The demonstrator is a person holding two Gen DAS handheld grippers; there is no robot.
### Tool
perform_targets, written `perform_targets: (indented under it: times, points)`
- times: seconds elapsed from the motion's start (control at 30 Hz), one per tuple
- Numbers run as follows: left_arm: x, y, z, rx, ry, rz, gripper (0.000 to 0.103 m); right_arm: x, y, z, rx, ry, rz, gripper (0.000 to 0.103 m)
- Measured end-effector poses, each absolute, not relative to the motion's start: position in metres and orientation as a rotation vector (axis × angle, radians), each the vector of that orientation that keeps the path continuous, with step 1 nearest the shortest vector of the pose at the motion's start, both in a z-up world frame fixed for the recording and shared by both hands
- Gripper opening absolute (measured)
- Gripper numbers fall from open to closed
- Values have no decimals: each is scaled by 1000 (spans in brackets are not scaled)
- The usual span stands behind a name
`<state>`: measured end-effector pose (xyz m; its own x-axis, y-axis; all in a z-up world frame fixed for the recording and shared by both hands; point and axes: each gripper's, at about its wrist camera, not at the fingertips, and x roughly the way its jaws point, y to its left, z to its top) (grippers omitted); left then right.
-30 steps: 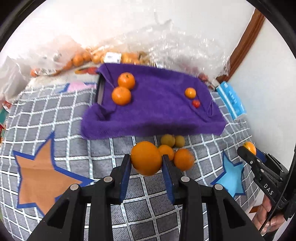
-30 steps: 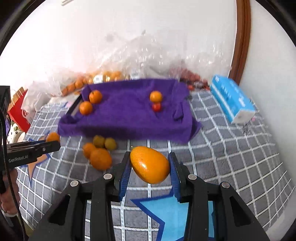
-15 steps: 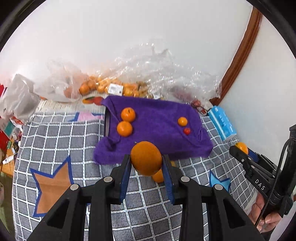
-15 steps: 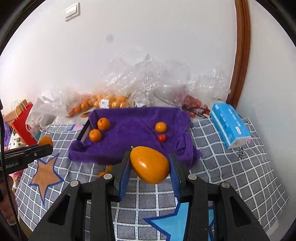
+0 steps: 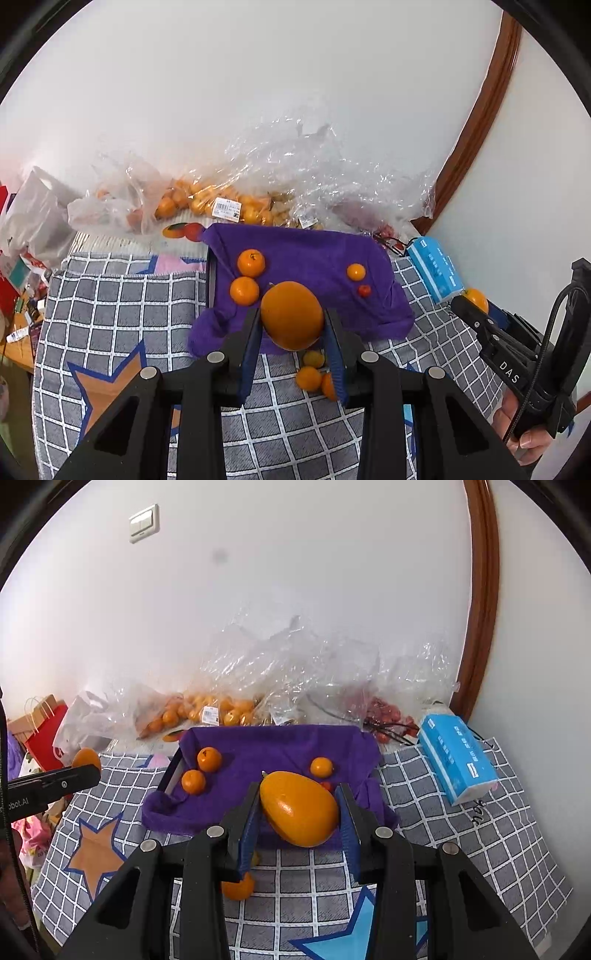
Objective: Organize fruits
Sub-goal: 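Carry the orange with the left tool while the right tool carries the oval fruit over the towel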
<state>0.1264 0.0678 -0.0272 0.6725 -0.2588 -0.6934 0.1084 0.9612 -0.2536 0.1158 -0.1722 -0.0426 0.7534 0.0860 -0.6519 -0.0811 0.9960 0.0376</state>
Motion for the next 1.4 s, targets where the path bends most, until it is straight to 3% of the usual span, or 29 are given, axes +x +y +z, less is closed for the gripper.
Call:
perform_targets:
  times: [1.4]
  points:
    - [168, 64, -11, -185, 768, -210, 32, 152, -175, -31, -5, 668, 80, 39]
